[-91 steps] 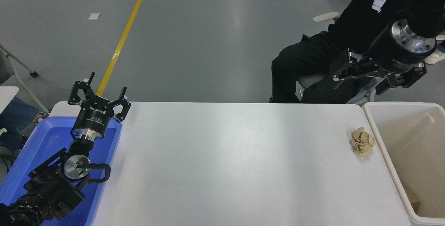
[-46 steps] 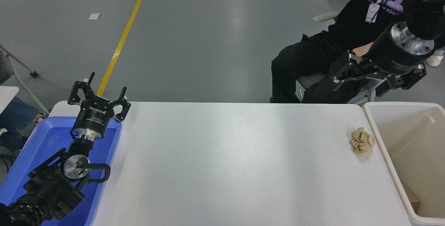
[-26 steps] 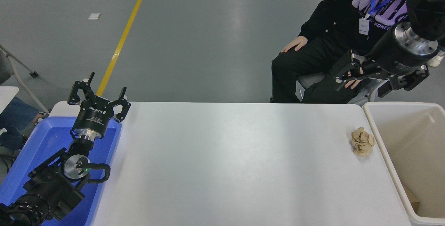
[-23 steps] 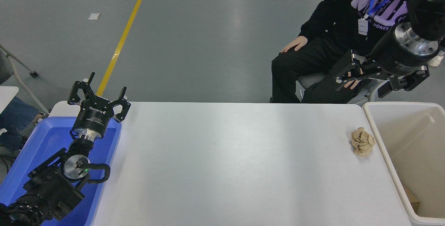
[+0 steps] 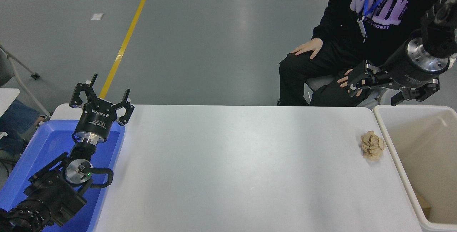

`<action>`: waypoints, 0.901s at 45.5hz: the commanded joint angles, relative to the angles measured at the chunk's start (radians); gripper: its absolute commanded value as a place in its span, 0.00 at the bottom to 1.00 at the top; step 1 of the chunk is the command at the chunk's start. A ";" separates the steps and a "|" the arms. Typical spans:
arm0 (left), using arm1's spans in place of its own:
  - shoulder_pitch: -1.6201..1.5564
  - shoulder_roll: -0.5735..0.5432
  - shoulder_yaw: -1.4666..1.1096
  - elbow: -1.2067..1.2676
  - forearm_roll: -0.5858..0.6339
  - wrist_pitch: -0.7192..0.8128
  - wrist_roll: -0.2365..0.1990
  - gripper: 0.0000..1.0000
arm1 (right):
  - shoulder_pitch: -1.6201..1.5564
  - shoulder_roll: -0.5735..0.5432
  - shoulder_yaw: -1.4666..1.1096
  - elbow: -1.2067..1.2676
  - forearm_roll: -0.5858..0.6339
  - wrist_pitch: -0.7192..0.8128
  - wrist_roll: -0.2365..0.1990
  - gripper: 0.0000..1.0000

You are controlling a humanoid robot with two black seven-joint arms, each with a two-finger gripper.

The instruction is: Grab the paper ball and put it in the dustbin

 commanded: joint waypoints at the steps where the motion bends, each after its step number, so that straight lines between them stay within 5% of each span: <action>1: 0.000 0.000 0.000 0.000 0.000 0.001 0.000 0.98 | -0.183 -0.047 0.068 -0.076 -0.173 -0.210 0.001 1.00; 12: 0.000 0.000 0.000 0.000 0.000 0.001 0.000 0.98 | -0.513 -0.038 0.189 -0.357 -0.208 -0.214 0.000 1.00; 25: 0.000 -0.001 0.000 0.000 0.000 0.000 -0.002 0.98 | -0.690 -0.026 0.232 -0.425 -0.208 -0.420 0.000 1.00; 41: 0.000 -0.001 0.000 0.000 0.000 0.000 -0.002 0.98 | -0.925 0.036 0.369 -0.623 -0.195 -0.443 -0.003 1.00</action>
